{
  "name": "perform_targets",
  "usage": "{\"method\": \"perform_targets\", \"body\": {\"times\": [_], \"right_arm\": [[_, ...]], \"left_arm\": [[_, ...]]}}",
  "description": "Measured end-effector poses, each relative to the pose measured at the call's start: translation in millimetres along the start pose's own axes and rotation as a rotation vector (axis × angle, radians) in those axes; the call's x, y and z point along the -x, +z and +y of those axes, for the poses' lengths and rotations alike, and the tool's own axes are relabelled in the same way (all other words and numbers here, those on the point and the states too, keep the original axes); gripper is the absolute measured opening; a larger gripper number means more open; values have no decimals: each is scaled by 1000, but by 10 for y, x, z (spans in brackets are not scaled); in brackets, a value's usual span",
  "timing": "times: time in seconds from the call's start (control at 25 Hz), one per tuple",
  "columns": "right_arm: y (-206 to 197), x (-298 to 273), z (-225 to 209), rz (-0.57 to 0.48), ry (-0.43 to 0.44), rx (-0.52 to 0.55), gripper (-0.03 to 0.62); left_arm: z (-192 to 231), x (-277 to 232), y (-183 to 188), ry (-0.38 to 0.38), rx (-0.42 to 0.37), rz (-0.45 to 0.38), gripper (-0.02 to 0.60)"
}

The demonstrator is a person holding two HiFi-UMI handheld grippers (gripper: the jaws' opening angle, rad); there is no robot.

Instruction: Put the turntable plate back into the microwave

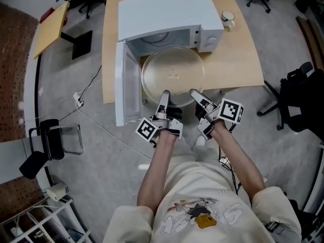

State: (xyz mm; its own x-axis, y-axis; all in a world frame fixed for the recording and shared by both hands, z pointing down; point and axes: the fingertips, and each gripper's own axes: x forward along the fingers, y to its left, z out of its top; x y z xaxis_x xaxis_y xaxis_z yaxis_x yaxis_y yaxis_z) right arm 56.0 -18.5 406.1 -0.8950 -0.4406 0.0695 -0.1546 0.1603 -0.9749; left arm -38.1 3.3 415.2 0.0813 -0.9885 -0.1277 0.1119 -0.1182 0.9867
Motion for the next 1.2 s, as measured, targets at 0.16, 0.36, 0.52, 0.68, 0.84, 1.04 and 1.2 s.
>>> {"method": "perform_targets", "body": {"times": [0.16,0.36,0.52,0.68,0.84,1.04,1.2], "right_arm": [[149,-325,-202,-31,-35,-35,69],[292,-653,-376,-55,-77,-50,69],[394,-784,-417,-84,-76,-74,58],[429,-815,-538,-79,-83,-91,57],[548,-972,-662,-55,-66,-76,64],[746,-1282,-938,25,-35,-59,77],[778,-1471,-1023,24,15,-56,78]], "left_arm": [[181,-286,245,24,22,50,28],[301,-618,463,45,17,99,28],[407,-755,537,54,70,100,28],[514,-796,576,72,63,89,28],[649,-933,724,83,53,35,28],[937,-1317,907,54,38,-38,28],[1075,-1459,1013,43,31,-70,28]]}}
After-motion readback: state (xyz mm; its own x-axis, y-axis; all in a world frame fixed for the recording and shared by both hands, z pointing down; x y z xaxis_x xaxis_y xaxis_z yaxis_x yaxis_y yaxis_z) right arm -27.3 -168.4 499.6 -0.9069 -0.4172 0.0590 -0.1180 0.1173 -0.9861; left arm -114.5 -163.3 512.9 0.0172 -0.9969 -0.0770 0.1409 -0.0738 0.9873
